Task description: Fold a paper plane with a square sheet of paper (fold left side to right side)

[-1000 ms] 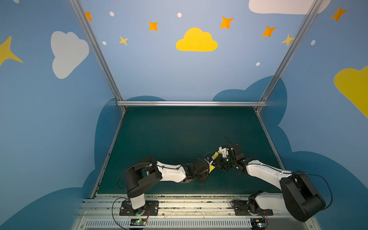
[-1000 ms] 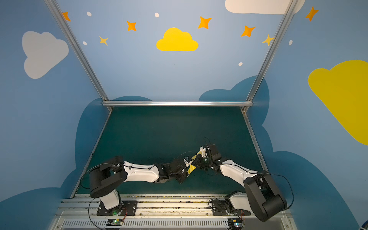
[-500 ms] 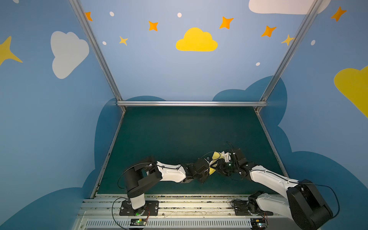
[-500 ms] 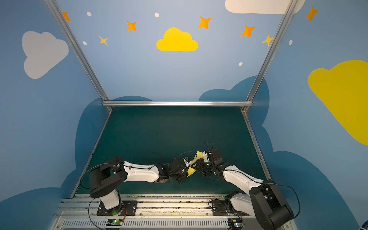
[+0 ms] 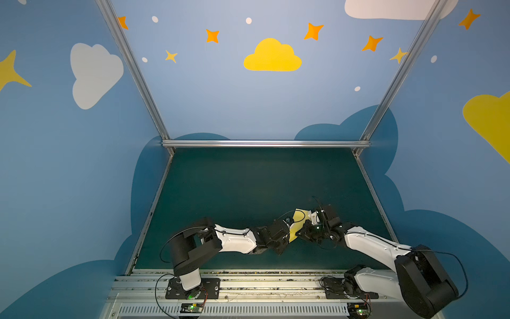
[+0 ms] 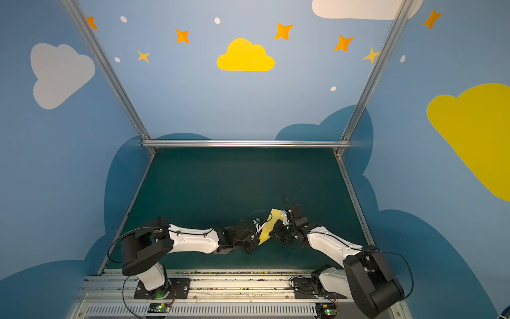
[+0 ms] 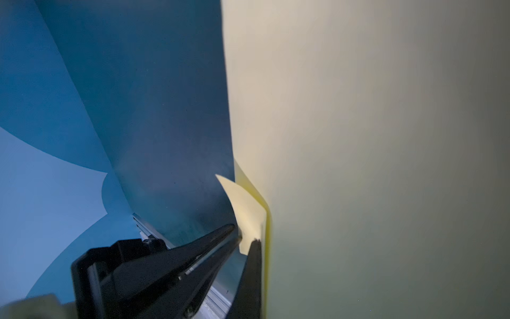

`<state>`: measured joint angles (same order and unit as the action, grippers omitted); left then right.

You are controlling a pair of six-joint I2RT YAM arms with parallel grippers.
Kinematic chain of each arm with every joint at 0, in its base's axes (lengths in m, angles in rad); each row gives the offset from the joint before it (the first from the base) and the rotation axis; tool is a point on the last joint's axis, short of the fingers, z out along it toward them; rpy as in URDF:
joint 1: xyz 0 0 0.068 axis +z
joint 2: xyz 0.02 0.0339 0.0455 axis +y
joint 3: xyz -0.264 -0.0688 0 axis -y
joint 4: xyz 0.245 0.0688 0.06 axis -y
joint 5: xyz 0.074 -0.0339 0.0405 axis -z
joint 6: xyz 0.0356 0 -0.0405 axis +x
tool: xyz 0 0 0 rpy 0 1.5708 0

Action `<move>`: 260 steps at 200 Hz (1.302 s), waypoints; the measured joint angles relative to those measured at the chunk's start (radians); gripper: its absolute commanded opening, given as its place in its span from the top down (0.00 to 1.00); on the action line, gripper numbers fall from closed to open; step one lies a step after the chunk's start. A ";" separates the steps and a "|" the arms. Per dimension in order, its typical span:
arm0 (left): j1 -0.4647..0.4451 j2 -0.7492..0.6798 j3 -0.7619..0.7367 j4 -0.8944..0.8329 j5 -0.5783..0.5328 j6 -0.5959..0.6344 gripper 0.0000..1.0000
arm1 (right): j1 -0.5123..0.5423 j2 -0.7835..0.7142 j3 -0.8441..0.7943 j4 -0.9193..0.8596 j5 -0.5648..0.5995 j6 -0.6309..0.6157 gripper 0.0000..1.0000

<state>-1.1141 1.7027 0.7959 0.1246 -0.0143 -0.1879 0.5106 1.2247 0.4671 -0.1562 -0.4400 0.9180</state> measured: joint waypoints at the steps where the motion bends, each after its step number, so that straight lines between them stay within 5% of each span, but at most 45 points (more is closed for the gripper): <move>1: 0.000 -0.002 -0.001 0.000 0.000 0.000 0.71 | 0.000 0.000 0.002 -0.001 0.000 0.000 1.00; 179: -0.167 -0.075 -0.056 0.095 -0.360 0.112 0.68 | -0.002 0.014 0.074 -0.085 -0.052 -0.021 1.00; 260: -0.179 -0.066 -0.056 0.137 -0.373 0.127 0.67 | -0.002 0.027 0.077 -0.069 -0.058 -0.002 1.00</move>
<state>-1.2934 1.6363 0.7403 0.2611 -0.3874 -0.0605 0.5087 1.2518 0.5438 -0.2253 -0.4976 0.9165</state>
